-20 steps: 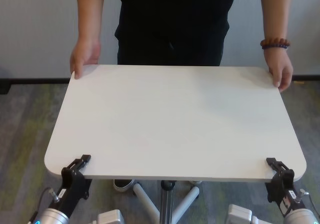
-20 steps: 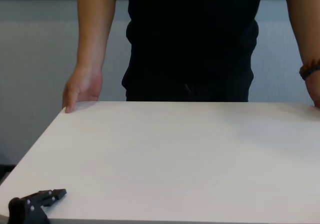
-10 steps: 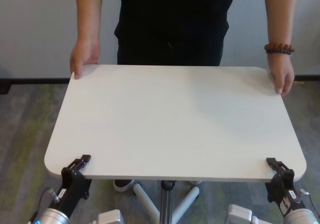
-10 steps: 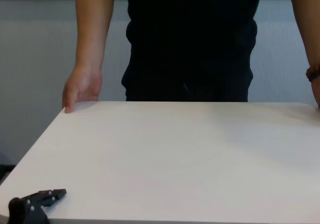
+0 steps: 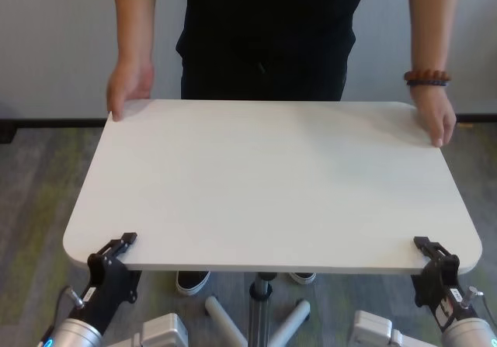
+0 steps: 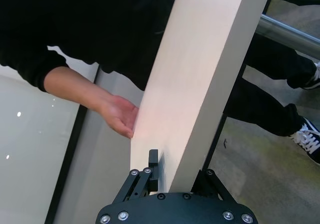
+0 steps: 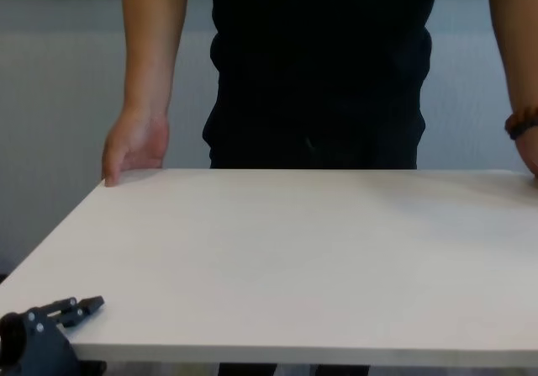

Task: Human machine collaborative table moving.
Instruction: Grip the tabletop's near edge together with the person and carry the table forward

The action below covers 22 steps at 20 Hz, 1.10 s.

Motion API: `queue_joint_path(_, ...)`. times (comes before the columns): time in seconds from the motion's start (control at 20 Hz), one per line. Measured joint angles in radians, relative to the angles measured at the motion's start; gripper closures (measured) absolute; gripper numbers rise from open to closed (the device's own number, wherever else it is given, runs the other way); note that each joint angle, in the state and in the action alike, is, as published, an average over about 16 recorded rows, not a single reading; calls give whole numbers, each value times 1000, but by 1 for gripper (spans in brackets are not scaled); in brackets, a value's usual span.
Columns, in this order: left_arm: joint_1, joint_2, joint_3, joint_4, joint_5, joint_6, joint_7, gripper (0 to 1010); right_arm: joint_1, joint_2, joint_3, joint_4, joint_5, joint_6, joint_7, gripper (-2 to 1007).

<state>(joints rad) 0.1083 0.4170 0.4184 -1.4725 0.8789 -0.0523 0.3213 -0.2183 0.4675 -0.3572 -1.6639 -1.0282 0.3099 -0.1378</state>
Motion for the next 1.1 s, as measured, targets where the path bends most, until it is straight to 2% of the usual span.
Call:
queue_joint_path(0.25,17,-2,-17,-38,-7,-9,-10,718,-17,-1,17,-47,-14,7,5,741)
queue_joint_path(0.55,23,-10,-25,-61,10,-10,-18,718,-29,0,39,-88,-31,10,12,741)
queue_joint_path(1.1,-2,-36,-29,-67,30,-11,-32,718,-20,1,71,-110,-61,-7,26,741)
